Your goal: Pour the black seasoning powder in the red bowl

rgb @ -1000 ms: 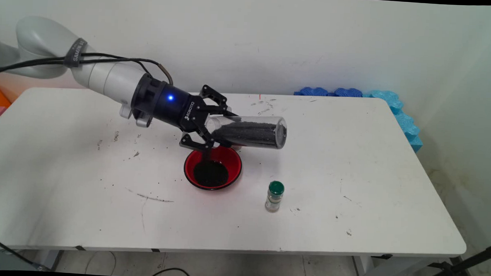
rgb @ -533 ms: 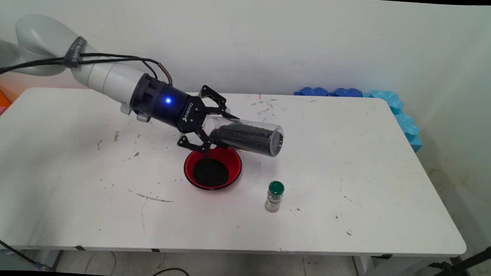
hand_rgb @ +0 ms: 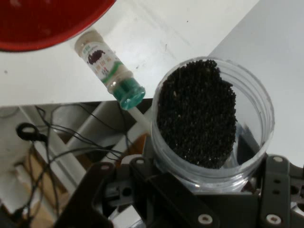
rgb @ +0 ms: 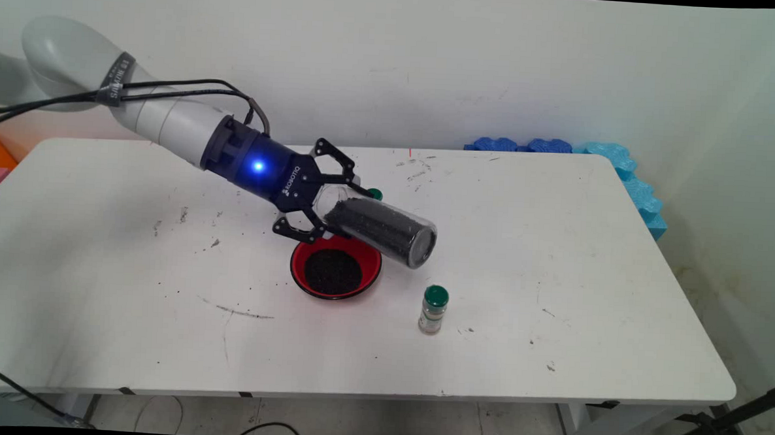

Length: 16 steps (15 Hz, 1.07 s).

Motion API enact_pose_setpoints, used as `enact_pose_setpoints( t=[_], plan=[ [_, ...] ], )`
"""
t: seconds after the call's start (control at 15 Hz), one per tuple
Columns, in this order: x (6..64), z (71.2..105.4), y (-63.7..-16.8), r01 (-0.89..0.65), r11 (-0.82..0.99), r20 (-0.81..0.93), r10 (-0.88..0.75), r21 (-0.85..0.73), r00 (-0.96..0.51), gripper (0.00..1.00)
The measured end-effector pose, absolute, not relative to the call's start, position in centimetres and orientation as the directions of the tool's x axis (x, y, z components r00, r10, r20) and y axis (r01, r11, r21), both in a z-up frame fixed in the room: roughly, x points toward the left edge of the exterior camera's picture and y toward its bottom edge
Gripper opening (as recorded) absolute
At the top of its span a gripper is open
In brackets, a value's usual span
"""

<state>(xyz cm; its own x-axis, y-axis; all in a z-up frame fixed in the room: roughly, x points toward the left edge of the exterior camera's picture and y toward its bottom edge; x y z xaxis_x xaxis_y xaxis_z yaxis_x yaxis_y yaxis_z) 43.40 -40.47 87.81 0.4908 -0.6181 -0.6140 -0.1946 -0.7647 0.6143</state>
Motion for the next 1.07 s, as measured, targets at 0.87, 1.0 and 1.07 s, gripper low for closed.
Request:
enact_pose_setpoints(
  t=[0.87, 1.0, 1.07],
  plan=[
    [43.6, 89.7, -41.1, -0.462, -0.397, -0.261, -0.907, 0.793, 0.332, 0.00],
    [43.7, 90.4, -41.2, -0.508, -0.292, -0.167, -0.946, 0.810, 0.277, 0.00],
    [43.7, 90.8, -41.2, -0.532, -0.235, -0.117, -0.962, 0.813, 0.247, 0.00]
  ],
)
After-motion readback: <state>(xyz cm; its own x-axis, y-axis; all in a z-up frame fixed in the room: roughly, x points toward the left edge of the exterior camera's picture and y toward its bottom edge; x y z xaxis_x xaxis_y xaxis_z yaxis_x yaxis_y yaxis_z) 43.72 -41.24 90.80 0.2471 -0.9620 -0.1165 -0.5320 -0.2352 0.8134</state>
